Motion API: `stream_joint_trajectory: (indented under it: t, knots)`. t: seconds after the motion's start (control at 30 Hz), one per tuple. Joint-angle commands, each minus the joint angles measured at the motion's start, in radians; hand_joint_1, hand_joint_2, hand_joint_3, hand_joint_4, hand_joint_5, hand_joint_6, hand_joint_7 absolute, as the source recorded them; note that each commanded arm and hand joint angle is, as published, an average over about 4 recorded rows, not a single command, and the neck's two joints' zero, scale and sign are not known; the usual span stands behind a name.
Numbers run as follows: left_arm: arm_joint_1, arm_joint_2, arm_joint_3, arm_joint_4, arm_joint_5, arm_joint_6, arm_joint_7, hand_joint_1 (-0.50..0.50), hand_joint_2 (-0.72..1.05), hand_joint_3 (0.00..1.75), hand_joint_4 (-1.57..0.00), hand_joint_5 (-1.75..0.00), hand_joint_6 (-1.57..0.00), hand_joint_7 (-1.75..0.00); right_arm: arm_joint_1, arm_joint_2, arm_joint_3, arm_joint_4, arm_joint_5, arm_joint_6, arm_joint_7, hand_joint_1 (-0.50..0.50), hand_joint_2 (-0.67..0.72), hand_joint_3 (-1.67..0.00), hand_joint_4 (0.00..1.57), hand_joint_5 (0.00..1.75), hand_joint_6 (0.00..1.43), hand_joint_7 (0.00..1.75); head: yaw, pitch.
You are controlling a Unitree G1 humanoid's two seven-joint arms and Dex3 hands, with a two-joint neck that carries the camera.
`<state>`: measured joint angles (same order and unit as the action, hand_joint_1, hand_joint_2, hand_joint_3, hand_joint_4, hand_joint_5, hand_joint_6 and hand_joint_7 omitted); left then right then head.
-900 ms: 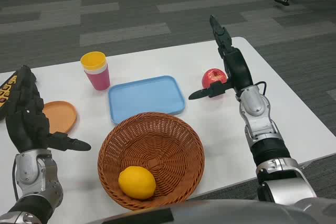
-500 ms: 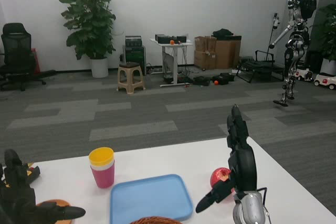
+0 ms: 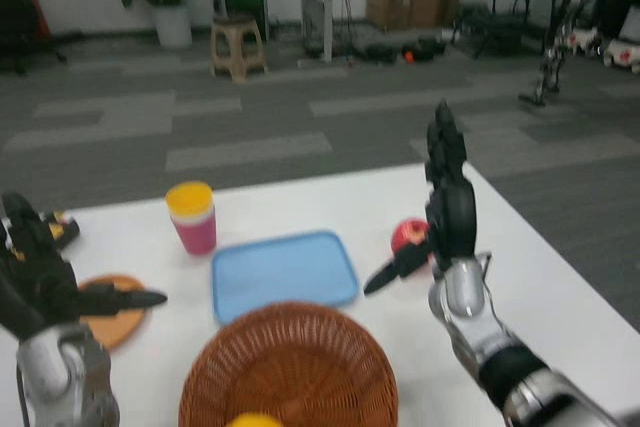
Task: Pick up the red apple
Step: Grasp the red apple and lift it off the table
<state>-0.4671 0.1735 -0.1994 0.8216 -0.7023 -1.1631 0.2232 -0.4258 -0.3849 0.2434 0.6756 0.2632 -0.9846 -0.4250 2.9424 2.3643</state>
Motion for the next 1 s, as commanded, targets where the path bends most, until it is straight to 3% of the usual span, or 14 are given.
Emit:
stream_joint_trajectory:
  t: [0.03,0.2,0.37,0.53,0.8,1.0]
  knots:
    - [0.021,0.004,0.019,-0.017,-0.004,-0.006,0.005,-0.5,-0.72,0.09,0.0,0.0,0.0,0.0,0.014,-0.011,-0.006,-0.001,0.016,-0.003,0.004,-0.26,0.6,0.0,0.0,0.0,0.0,0.0,-0.003,-0.104]
    - [0.031,0.004,0.025,-0.019,-0.003,-0.006,0.005,-0.5,-0.72,0.09,0.0,0.0,0.0,0.0,0.029,-0.02,-0.01,-0.011,0.026,0.003,0.017,-0.29,0.55,0.0,0.0,0.0,0.0,0.0,0.017,-0.071]
    - [0.039,0.014,0.026,-0.019,-0.003,0.001,0.005,-0.5,-0.72,0.09,0.0,0.0,0.0,0.0,0.03,-0.032,-0.008,-0.016,0.035,0.032,0.053,-0.34,0.38,0.0,0.0,0.0,0.0,0.0,0.025,-0.033]
    - [0.046,0.021,0.044,-0.019,0.014,0.003,0.001,-0.5,-0.72,0.09,0.0,0.0,0.0,0.0,0.013,-0.043,-0.006,-0.009,0.038,0.066,0.088,-0.38,0.31,0.0,0.0,0.0,0.0,0.0,0.013,-0.009]
    - [0.056,0.058,0.068,-0.016,0.018,0.075,-0.055,-0.5,-0.7,0.09,0.0,0.0,0.0,0.0,-0.069,-0.071,0.004,0.07,0.041,0.125,0.137,-0.38,0.19,0.0,0.0,0.0,0.0,0.0,-0.021,0.015]
    - [0.057,0.06,0.083,-0.002,0.016,0.086,-0.082,-0.5,-0.7,0.09,0.0,0.0,0.0,0.0,-0.185,-0.097,0.022,0.204,0.042,0.216,0.206,-0.4,-0.07,-0.08,0.0,0.0,0.0,0.0,-0.055,0.033]
